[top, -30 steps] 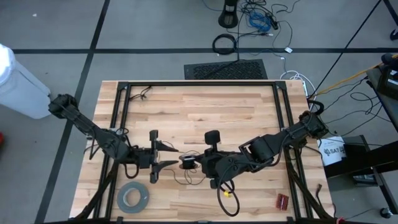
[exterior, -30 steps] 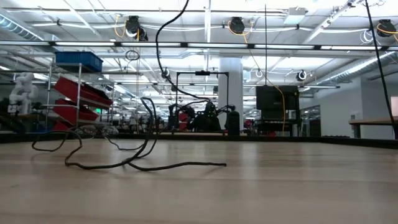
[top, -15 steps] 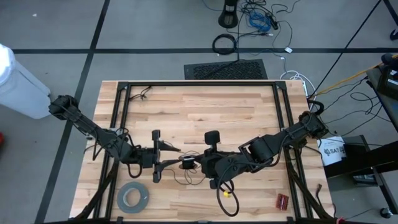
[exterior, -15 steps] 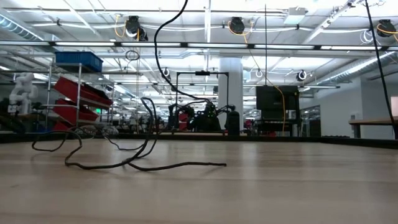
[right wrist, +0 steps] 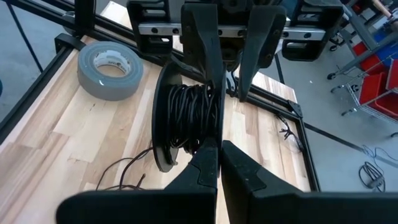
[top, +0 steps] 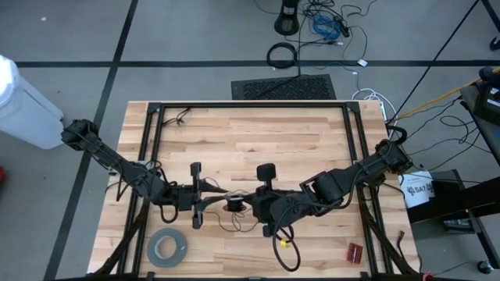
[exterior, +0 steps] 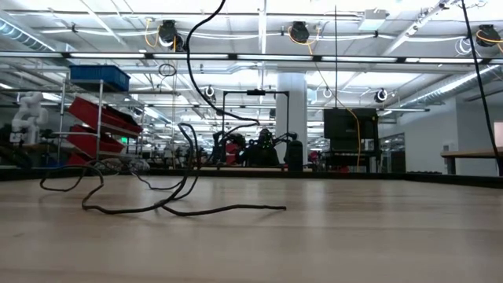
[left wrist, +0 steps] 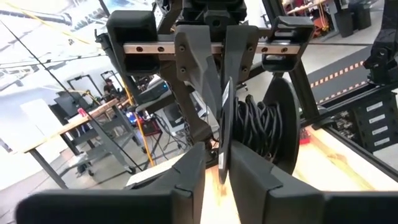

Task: Coil cords
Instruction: Uncoil the black wire from the spool

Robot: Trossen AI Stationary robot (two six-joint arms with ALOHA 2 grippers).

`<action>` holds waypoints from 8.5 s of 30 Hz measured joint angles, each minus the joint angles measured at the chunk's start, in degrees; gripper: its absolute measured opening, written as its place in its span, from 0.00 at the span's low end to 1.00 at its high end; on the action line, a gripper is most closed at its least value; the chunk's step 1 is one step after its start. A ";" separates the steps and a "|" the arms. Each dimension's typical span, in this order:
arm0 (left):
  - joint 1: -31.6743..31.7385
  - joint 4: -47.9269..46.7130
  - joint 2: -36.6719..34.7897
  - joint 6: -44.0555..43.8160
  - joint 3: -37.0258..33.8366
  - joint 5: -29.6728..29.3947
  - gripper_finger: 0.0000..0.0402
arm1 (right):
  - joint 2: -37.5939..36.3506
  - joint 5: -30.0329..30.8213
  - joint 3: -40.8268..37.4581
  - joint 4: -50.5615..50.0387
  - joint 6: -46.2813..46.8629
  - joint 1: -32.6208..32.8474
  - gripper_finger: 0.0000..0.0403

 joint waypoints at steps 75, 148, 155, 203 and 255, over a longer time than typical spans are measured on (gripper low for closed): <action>-6.03 -7.67 -8.35 23.80 2.08 -8.88 0.00 | 10.16 22.53 -25.00 50.09 13.21 2.24 0.29; -7.57 -11.00 -8.44 7.13 2.03 -16.61 0.00 | -4.37 0.21 -25.00 28.19 21.86 7.72 0.21; -7.98 -10.41 -8.41 6.40 2.03 -17.03 0.00 | 0.60 1.86 -24.96 38.20 16.61 4.21 0.29; -4.52 -1.76 -8.41 15.23 1.99 -15.28 0.00 | 17.51 6.51 -25.00 83.50 -2.88 -6.60 0.12; -4.46 -4.21 -8.44 17.84 2.03 -16.49 0.00 | 8.42 13.52 -25.00 68.10 2.42 1.85 0.00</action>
